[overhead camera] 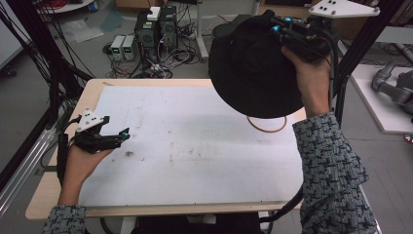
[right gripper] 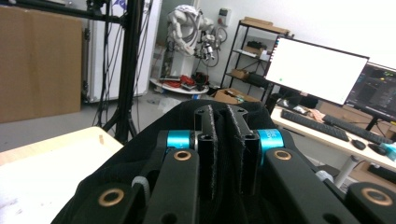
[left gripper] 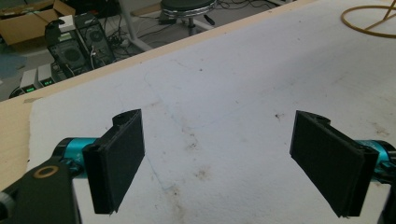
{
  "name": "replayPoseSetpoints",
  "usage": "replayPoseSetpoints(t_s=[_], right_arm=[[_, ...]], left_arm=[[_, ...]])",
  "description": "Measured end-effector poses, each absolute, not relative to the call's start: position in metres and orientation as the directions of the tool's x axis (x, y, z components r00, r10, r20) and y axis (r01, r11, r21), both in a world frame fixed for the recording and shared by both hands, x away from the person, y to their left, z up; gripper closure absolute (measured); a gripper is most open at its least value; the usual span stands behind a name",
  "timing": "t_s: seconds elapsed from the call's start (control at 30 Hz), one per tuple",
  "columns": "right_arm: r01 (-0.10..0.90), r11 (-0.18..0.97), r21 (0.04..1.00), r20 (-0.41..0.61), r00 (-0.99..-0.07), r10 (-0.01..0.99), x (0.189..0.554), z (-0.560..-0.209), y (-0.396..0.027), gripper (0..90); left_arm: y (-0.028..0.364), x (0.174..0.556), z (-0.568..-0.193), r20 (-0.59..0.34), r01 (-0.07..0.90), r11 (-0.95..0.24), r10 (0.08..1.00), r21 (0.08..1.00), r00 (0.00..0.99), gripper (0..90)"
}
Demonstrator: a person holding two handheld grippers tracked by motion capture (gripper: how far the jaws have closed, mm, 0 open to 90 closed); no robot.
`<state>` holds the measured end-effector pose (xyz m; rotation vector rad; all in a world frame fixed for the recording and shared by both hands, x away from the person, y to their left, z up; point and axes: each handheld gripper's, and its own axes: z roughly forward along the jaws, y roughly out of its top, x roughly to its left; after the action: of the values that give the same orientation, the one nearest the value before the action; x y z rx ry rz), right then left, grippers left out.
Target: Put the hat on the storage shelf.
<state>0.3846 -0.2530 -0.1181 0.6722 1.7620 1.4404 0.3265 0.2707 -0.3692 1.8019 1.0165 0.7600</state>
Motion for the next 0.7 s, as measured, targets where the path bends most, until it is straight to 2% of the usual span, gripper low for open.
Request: replayPoseSetpoints(t_s=[0.33,0.7], right_arm=[[-0.072,0.241,0.968,-0.244,-0.512,0.824,0.392,-0.115,-0.275,83.6],[-0.029,0.230,0.973,-0.217,-0.468,0.857,0.407,-0.122,-0.294,83.4]], left_arm=[[0.272,0.326,-0.368,0.080,0.322,-0.256,0.877,0.912,0.473,18.1],[0.270,0.326,-0.369,0.077,0.321,-0.253,0.877,0.913,0.474,18.1]])
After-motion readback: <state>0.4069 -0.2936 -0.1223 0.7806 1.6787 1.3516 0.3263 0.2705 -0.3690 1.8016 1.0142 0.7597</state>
